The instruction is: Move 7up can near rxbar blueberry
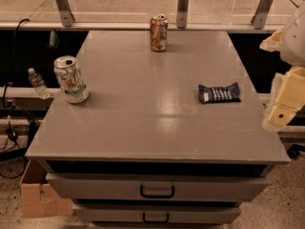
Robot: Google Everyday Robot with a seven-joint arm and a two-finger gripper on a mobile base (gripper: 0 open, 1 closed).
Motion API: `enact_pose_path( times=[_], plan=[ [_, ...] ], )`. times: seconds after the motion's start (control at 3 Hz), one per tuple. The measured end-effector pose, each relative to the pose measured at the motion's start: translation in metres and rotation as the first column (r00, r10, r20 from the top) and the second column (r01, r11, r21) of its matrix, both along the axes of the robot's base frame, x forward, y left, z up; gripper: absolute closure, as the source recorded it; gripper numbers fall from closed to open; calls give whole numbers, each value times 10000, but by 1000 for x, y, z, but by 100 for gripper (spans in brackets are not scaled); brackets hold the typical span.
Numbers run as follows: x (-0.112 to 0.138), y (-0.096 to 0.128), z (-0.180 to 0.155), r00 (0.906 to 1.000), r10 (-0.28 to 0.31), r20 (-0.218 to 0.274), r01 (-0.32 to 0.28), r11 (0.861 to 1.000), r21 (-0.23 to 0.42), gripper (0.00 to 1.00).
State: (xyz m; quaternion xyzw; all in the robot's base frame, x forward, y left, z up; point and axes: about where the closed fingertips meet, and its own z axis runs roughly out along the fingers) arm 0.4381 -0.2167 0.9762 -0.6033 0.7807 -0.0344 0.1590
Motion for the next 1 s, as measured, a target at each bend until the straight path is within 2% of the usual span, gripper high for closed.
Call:
enact_pose_path(
  times=[0.33,0.67,1.0],
  plan=[
    [0,0,0,10000,0,2,0,10000,0,0],
    [21,28,-13,9962,866,136,-872,9944,601,0],
    [63,90,-32,9715,2343,345,-2367,9556,1754,0]
  ],
)
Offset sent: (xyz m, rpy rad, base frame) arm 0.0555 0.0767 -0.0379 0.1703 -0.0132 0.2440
